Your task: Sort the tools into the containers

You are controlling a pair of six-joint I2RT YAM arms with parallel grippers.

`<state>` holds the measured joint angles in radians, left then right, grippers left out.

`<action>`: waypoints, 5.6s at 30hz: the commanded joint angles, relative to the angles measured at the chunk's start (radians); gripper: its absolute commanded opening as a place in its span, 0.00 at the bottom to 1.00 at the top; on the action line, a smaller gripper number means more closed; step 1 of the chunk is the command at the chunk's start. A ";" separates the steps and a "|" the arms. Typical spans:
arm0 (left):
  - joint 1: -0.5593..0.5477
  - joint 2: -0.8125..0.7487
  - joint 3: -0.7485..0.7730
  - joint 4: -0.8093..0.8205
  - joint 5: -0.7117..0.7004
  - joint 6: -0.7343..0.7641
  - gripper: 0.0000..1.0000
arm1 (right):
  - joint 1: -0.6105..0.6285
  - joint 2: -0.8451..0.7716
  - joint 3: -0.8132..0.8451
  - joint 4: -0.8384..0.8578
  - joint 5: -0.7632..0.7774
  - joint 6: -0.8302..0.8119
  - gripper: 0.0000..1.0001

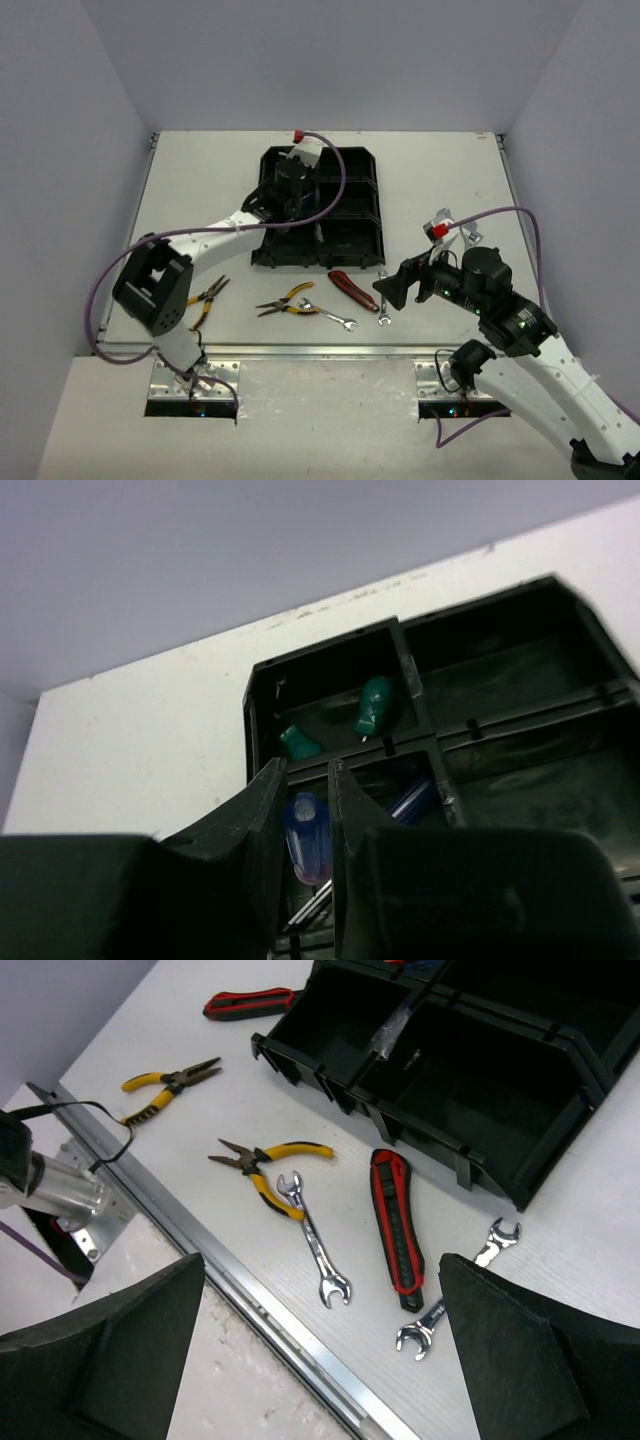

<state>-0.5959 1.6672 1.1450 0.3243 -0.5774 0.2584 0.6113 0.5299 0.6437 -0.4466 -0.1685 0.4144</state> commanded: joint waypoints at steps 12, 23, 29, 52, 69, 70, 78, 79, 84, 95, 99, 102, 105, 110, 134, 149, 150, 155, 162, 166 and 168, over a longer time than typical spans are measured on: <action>0.036 0.118 0.131 -0.038 0.125 0.083 1.00 | 0.001 0.007 0.014 -0.052 0.076 -0.057 0.99; 0.193 -0.059 0.345 -0.612 -0.167 -0.624 1.00 | 0.002 0.056 0.016 -0.059 0.103 -0.023 0.99; 0.448 -0.057 0.273 -1.016 0.152 -1.246 1.00 | 0.001 0.072 0.023 -0.087 0.128 -0.012 0.99; 0.523 0.270 0.123 -1.172 0.232 -1.723 0.96 | 0.001 0.067 0.007 -0.082 0.046 -0.036 0.99; 0.578 0.228 0.178 -1.185 0.202 -1.710 0.00 | 0.001 0.093 0.006 -0.074 0.043 -0.036 0.99; 0.578 0.204 0.181 -1.193 0.196 -1.708 0.00 | 0.001 0.094 0.007 -0.073 0.043 -0.036 0.99; 0.542 -0.191 0.014 -1.103 0.172 -1.768 0.00 | 0.001 0.102 0.008 -0.064 0.047 -0.034 0.99; 0.532 -0.229 -0.001 -1.081 0.173 -1.773 0.00 | 0.001 0.103 0.009 -0.064 0.050 -0.034 0.99; 0.435 -0.329 -0.027 -1.019 0.250 -1.805 0.00 | 0.001 0.102 0.010 -0.064 0.067 -0.036 0.99; 0.115 -0.255 0.014 -0.948 0.308 -2.078 0.00 | 0.001 0.096 0.012 -0.070 0.090 -0.034 0.99; 0.098 -0.185 0.006 -0.904 0.398 -2.111 0.00 | 0.001 0.095 0.005 -0.073 0.094 -0.035 0.99; 0.091 -0.150 -0.005 -0.896 0.421 -2.136 0.00 | 0.001 0.096 0.005 -0.075 0.093 -0.034 0.99; 0.080 -0.135 -0.027 -0.881 0.427 -2.156 0.00 | 0.001 0.094 0.002 -0.078 0.096 -0.037 0.99; 0.074 -0.132 -0.056 -0.858 0.421 -2.172 0.00 | 0.001 0.099 0.002 -0.078 0.090 -0.037 0.99; 0.074 -0.268 0.009 -0.861 0.292 -1.921 1.00 | 0.002 0.244 0.031 -0.098 0.048 -0.027 0.99; 0.076 -0.793 -0.315 -0.502 0.483 -1.051 1.00 | 0.145 0.763 0.023 0.085 0.298 -0.013 0.80; 0.076 -0.823 -0.327 -0.505 0.500 -1.020 1.00 | 0.154 0.795 0.030 0.101 0.308 -0.014 0.78; 0.076 -0.885 -0.362 -0.600 0.543 -0.890 1.00 | 0.171 0.930 0.064 0.159 0.316 -0.035 0.65; 0.076 -0.960 -0.429 -0.600 0.579 -0.843 1.00 | 0.216 1.034 0.116 0.172 0.354 -0.039 0.51; 0.076 -0.968 -0.463 -0.585 0.604 -0.836 1.00 | 0.245 1.076 0.134 0.173 0.382 -0.032 0.42; 0.076 -0.966 -0.467 -0.585 0.610 -0.830 1.00 | 0.249 1.101 0.143 0.164 0.382 -0.028 0.38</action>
<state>-0.5125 0.7086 0.6851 -0.2966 -0.0019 -0.6123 0.8412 1.5916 0.7448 -0.3040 0.1652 0.3816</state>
